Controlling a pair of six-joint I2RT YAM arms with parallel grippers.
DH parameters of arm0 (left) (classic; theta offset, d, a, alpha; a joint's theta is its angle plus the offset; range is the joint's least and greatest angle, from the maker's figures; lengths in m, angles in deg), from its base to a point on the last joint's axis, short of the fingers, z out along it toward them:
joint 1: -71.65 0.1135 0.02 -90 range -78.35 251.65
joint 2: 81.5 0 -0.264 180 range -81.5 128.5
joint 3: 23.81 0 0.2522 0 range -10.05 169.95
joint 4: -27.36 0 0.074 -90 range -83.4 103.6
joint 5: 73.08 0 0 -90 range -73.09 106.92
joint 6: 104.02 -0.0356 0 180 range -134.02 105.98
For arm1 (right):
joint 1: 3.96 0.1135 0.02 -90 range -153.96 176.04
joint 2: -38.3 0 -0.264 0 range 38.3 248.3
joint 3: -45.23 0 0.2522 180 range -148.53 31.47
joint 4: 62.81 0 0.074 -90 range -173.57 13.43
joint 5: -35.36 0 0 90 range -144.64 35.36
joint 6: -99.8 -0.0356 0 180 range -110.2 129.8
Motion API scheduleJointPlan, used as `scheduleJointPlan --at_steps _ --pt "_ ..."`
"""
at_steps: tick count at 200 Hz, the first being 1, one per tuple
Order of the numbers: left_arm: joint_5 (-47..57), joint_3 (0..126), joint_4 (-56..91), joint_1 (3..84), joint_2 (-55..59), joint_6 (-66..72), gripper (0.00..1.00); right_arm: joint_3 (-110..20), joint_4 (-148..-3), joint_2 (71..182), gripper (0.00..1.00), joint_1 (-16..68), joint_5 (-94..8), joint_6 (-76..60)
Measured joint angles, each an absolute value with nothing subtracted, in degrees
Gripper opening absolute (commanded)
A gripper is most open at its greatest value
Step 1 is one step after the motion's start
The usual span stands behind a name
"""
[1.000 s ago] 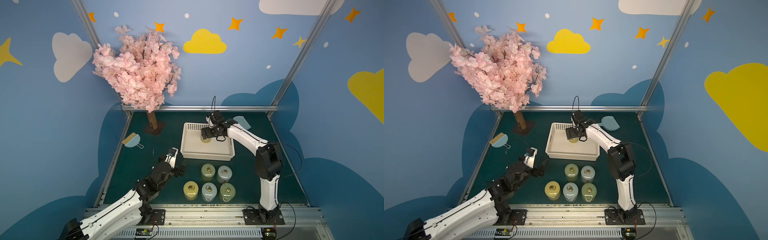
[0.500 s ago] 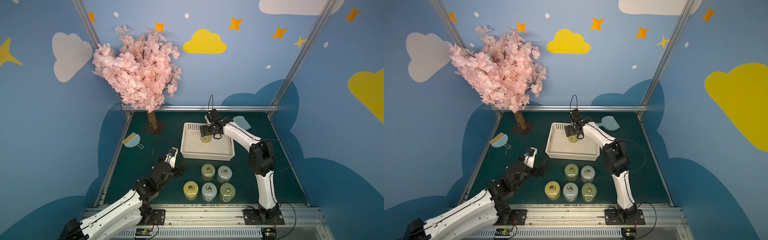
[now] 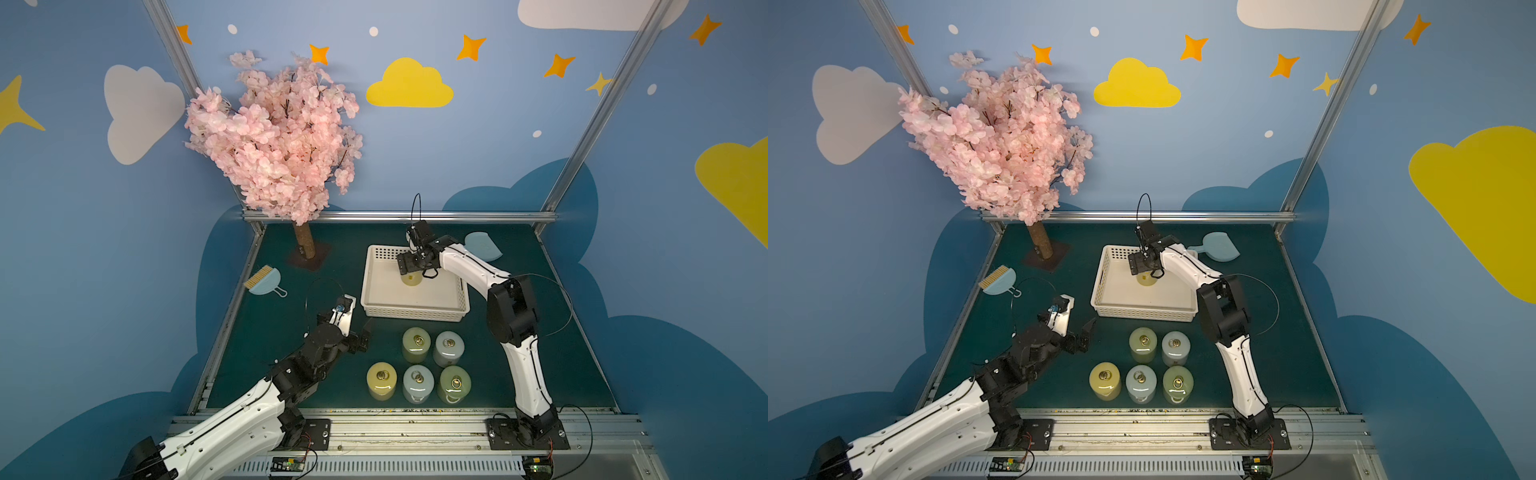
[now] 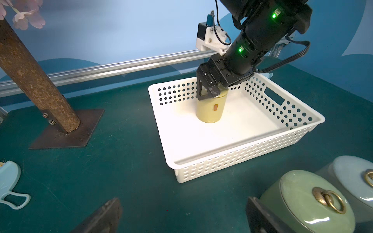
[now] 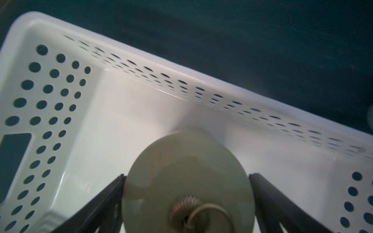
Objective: Take the tea canister out of the basket
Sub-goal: Pick up the tea canister from the basket.
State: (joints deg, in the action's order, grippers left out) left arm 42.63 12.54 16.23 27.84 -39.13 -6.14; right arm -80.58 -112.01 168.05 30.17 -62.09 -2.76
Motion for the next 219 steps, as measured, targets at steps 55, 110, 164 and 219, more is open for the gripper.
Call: scheduleJointPlan --at_steps 55,110,164,219 --pt "42.63 12.54 16.23 27.88 -39.15 -6.12 1.00 -80.85 -112.01 168.71 0.86 30.21 -62.02 -1.95" --pt "42.63 12.54 16.23 27.88 -39.15 -6.14 1.00 -80.85 -112.08 168.71 0.70 30.21 -61.98 -1.73" --pt "42.63 12.54 16.25 27.88 -39.13 -6.12 1.00 -80.85 -112.36 168.68 0.68 30.21 -61.91 -1.75" --pt "42.63 12.54 16.34 27.91 -38.95 -6.14 1.00 -80.82 -115.51 167.72 0.67 30.28 -61.65 -1.73"
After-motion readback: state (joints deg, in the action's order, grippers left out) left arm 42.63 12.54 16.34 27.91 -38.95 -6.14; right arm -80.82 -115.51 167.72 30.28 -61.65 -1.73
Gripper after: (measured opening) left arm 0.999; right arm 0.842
